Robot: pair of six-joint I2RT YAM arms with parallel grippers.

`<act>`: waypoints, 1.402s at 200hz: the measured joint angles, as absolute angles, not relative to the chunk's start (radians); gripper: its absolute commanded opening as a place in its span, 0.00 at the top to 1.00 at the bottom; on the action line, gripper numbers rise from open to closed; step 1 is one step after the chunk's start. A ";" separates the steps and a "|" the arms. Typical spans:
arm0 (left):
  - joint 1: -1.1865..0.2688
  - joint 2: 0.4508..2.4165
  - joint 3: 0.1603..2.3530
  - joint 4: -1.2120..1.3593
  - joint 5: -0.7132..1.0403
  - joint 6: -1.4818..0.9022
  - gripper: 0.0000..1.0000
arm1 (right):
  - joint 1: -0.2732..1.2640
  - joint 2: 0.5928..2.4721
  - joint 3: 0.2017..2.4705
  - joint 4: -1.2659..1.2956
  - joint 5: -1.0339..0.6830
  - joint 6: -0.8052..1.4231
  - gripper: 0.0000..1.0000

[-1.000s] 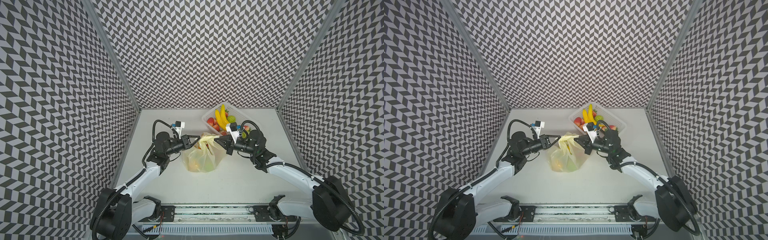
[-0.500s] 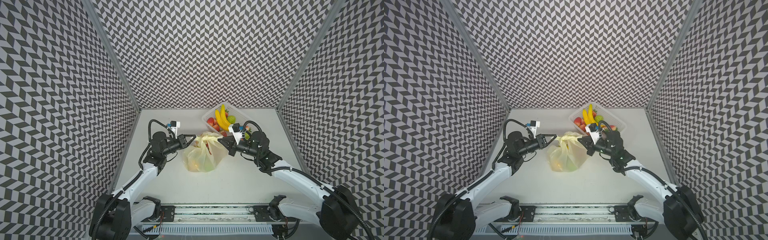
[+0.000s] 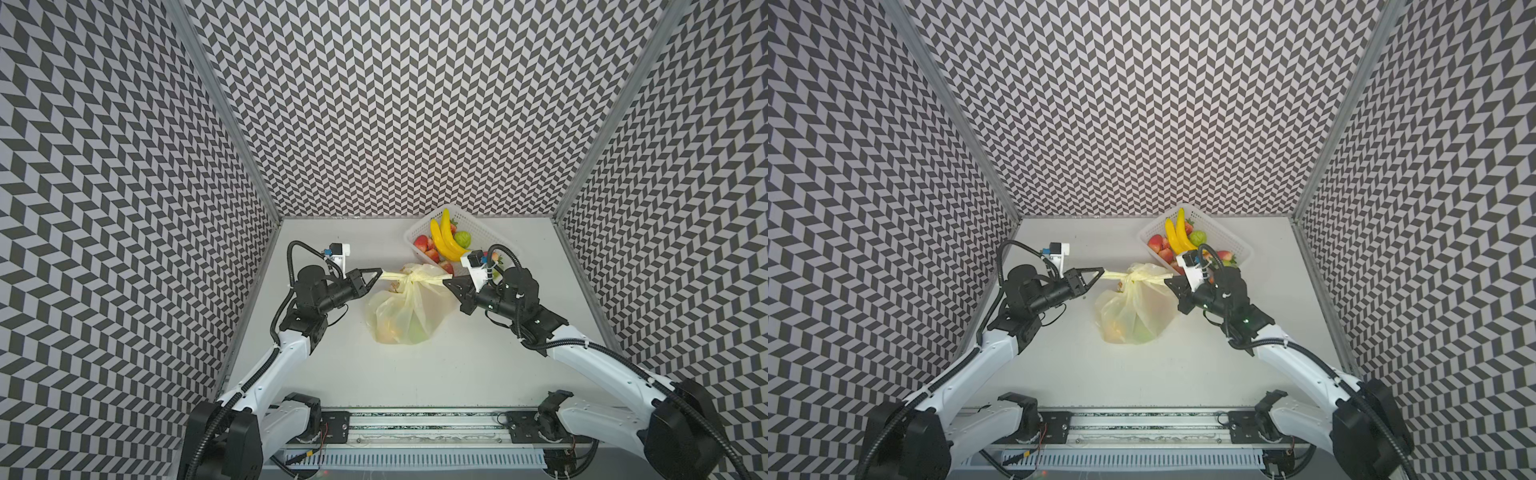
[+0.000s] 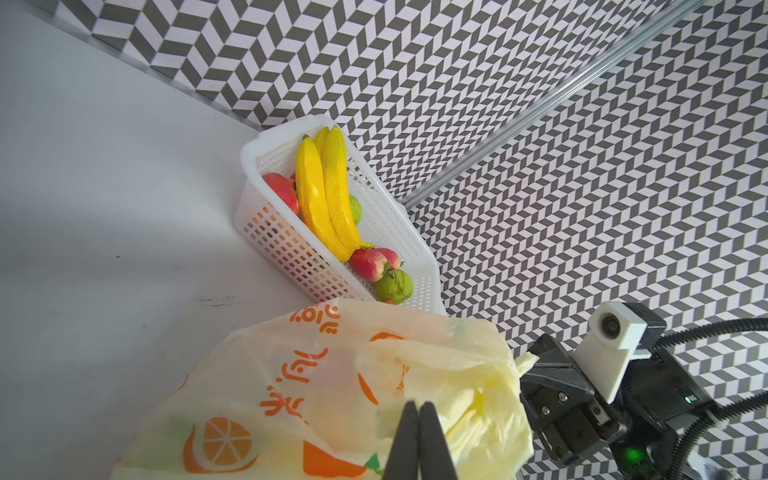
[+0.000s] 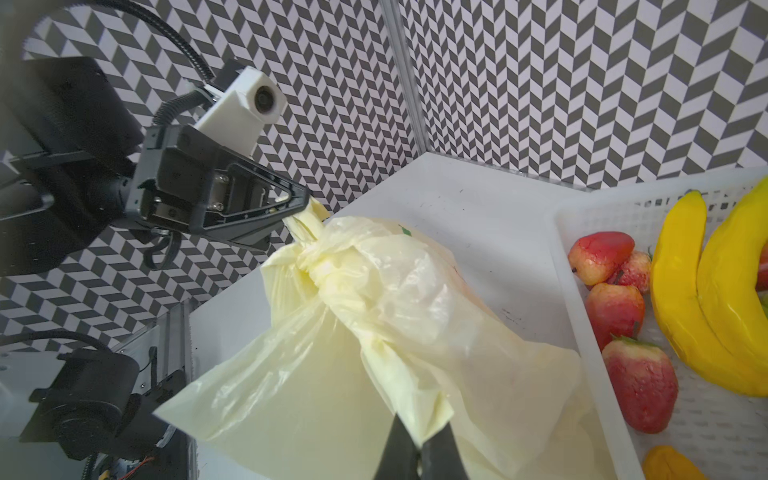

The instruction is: Place the fake fruits into the plastic bag and tie a complex knot

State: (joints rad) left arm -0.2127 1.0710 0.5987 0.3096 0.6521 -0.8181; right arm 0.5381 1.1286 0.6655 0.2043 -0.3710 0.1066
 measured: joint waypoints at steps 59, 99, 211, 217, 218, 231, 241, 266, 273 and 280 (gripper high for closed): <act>-0.148 1.036 0.518 0.294 0.614 -0.759 1.00 | 0.521 1.122 0.604 0.181 -0.281 0.163 1.00; -0.090 1.018 0.487 0.287 0.593 -0.734 1.00 | 0.486 1.143 0.585 0.177 -0.242 0.193 1.00; 0.013 1.079 0.447 0.349 0.624 -0.741 1.00 | 0.354 1.155 0.552 0.177 -0.447 0.225 0.36; 0.012 1.080 0.447 0.352 0.627 -0.742 1.00 | 0.354 1.145 0.554 0.191 -0.477 0.240 0.30; 0.012 1.080 0.447 0.352 0.627 -0.742 1.00 | 0.354 1.143 0.555 0.194 -0.480 0.239 0.29; 0.009 1.078 0.447 0.360 0.632 -0.745 1.00 | 0.354 1.123 0.554 0.242 -0.537 0.284 0.20; 0.007 1.078 0.446 0.366 0.634 -0.747 1.00 | 0.354 1.119 0.553 0.293 -0.579 0.337 0.17; 0.005 1.078 0.445 0.370 0.641 -0.753 1.00 | 0.357 1.155 0.550 0.419 -0.672 0.485 0.15; 0.004 1.078 0.445 0.373 0.642 -0.754 1.00 | 0.360 1.178 0.552 0.440 -0.691 0.523 0.15; 0.002 1.078 0.445 0.374 0.642 -0.754 1.00 | 0.364 1.203 0.555 0.453 -0.704 0.553 0.15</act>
State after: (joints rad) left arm 0.0017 1.0779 0.4450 0.3740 0.6418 -0.7544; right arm 0.3645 1.2034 0.5552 0.4526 -0.7044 0.5533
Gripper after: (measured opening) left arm 0.047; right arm 0.850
